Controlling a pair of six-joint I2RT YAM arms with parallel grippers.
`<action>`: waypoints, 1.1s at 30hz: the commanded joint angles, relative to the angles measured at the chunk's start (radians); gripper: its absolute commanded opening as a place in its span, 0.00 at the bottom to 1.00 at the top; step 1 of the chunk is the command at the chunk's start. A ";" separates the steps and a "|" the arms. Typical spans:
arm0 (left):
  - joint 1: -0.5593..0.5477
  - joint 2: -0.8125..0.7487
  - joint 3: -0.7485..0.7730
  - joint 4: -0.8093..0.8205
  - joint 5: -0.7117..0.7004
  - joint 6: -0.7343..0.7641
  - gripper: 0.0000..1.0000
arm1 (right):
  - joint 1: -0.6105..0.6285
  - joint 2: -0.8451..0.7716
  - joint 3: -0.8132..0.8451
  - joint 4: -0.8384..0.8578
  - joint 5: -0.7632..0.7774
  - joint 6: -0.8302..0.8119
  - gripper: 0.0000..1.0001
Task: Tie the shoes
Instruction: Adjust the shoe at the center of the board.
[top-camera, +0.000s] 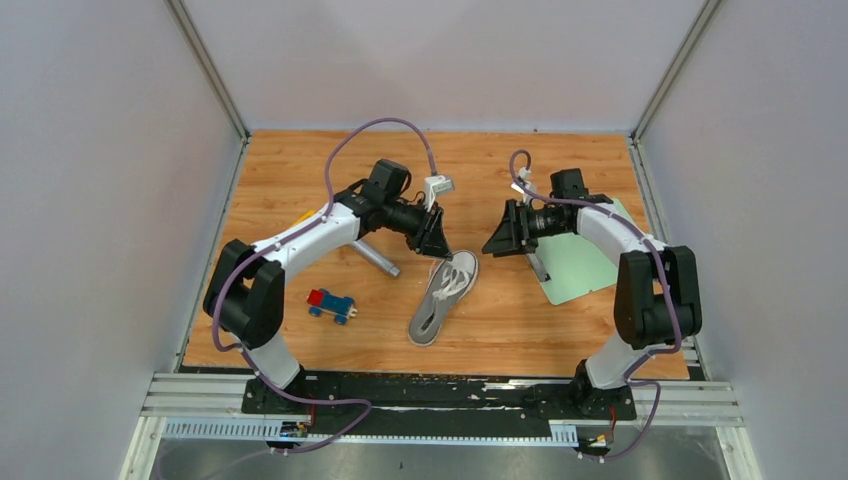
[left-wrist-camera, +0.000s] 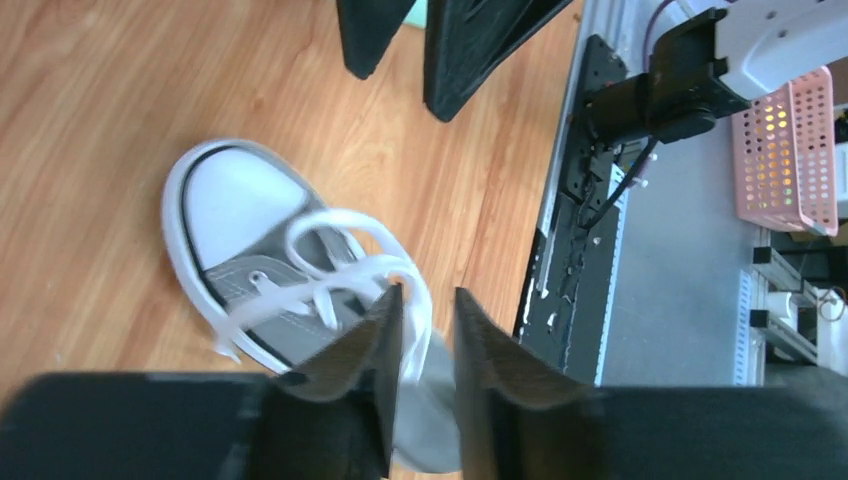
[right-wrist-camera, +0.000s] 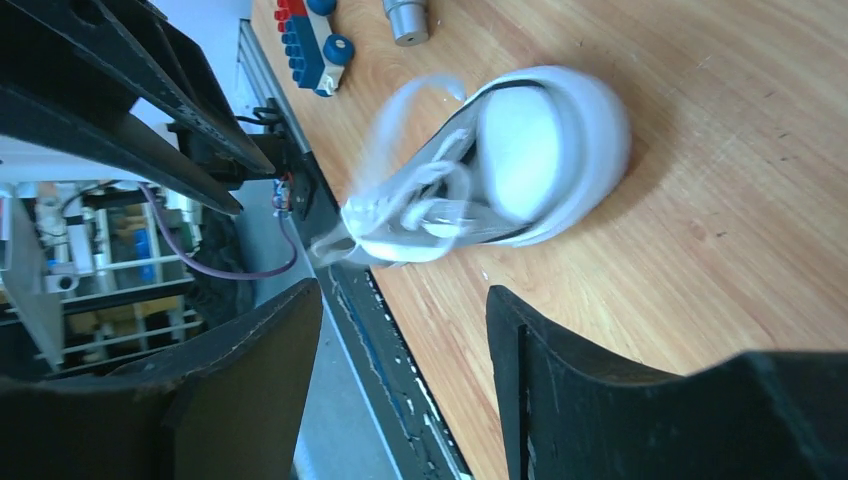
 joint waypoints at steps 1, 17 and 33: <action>-0.005 -0.031 -0.031 -0.036 -0.082 0.026 0.37 | 0.013 0.079 0.008 0.051 -0.115 0.071 0.63; -0.179 0.095 0.100 -0.191 -0.440 0.174 0.46 | -0.059 -0.016 -0.022 0.040 0.070 0.042 0.63; -0.169 -0.027 -0.065 -0.233 -0.485 0.087 0.36 | 0.136 0.238 0.021 0.053 -0.022 0.113 0.70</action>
